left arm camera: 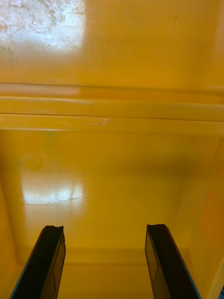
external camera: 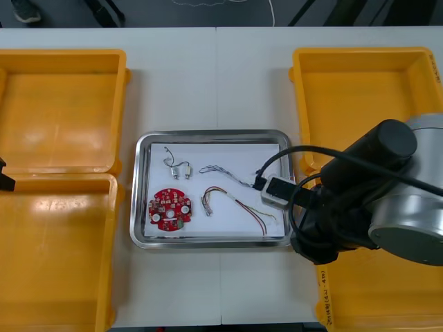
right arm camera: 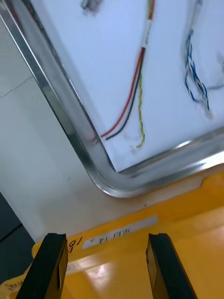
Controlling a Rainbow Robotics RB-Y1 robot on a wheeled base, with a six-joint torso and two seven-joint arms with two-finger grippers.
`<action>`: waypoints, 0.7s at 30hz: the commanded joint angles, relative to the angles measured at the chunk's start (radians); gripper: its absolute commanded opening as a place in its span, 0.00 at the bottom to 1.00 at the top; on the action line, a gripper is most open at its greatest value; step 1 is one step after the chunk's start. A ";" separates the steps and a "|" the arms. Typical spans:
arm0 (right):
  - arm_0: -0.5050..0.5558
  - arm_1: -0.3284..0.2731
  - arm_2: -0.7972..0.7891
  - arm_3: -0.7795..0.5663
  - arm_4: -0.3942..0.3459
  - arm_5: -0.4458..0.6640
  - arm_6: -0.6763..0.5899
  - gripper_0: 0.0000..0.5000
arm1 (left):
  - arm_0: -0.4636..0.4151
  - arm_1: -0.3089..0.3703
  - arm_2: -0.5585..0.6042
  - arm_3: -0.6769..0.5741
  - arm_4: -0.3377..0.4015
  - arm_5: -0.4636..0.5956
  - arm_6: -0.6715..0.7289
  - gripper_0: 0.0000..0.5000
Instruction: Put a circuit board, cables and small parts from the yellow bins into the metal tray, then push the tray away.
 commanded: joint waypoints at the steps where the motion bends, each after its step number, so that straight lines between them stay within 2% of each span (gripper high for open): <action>1: -0.092 0.058 0.132 -0.013 0.061 -0.023 0.028 0.99 | 0.019 -0.008 0.032 -0.027 -0.010 0.007 -0.063 1.00; 11: -0.205 0.144 0.324 0.123 0.125 -0.120 0.066 0.99 | 0.019 -0.008 0.032 -0.027 -0.010 0.007 -0.063 1.00; 21: -0.265 0.229 0.442 0.234 0.198 -0.172 0.097 0.99 | 0.019 -0.008 0.032 -0.027 -0.010 0.007 -0.063 1.00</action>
